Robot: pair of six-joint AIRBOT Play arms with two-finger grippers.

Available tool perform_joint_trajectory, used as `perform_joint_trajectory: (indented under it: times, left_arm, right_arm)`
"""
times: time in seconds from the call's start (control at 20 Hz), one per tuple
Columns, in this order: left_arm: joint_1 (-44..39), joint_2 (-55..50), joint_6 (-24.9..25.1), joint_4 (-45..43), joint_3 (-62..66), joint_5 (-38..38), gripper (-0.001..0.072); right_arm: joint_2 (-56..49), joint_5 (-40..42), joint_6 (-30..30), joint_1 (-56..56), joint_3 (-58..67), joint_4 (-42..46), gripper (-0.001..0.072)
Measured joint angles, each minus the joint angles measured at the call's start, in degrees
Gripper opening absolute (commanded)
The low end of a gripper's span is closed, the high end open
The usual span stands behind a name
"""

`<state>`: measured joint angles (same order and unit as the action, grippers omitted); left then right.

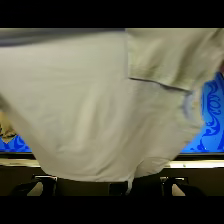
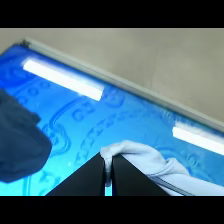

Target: Fold the clothes and pants, and hang the long-sleeved shirts on hangers.

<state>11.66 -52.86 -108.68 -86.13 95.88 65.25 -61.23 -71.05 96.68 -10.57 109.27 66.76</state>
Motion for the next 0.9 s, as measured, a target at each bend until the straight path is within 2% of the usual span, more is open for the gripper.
perform_joint_trajectory:
  times: [0.15,0.35,0.6,0.65,0.7,0.75,0.85,0.9]
  left_arm:
    - [-0.02,-11.63,1.81,-0.46,-4.87,-0.59,0.0019]
    - [0.0,-28.28,2.69,-0.83,-7.08,-2.71,0.0019]
    - [-0.5,-41.2,3.08,-0.74,-7.69,-5.75,0.0023]
    - [-0.66,-42.45,3.08,-0.7,-7.74,-6.14,0.004]
    - [-0.81,-43.36,3.08,-0.59,-7.76,-6.14,0.0122]
    - [-0.9,-43.93,3.08,-0.57,-7.67,-6.34,0.0137]
    - [-0.94,-44.5,3.08,-0.61,-6.86,-5.79,0.014]
    - [-0.87,-44.57,3.08,-0.61,-6.05,-4.81,0.024]
  right_arm:
    - [-9.29,0.2,0.0,3.61,-5.84,0.24,0.003]
    - [-24.15,6.16,0.79,9.51,-9.01,4.07,0.003]
    - [-39.41,14.38,6.82,13.2,-9.92,5.4,0.0038]
    - [-41.05,14.88,7.72,13.44,-10.01,5.25,0.0095]
    - [-42.27,15.26,8.48,13.62,-10.03,5.01,0.0192]
    - [-43.15,15.3,8.96,13.73,-10.03,4.68,0.0274]
    - [-43.91,14.58,9.55,13.64,-9.88,4.33,0.0367]
    - [-43.82,13.62,9.66,13.42,-9.66,4.15,0.038]
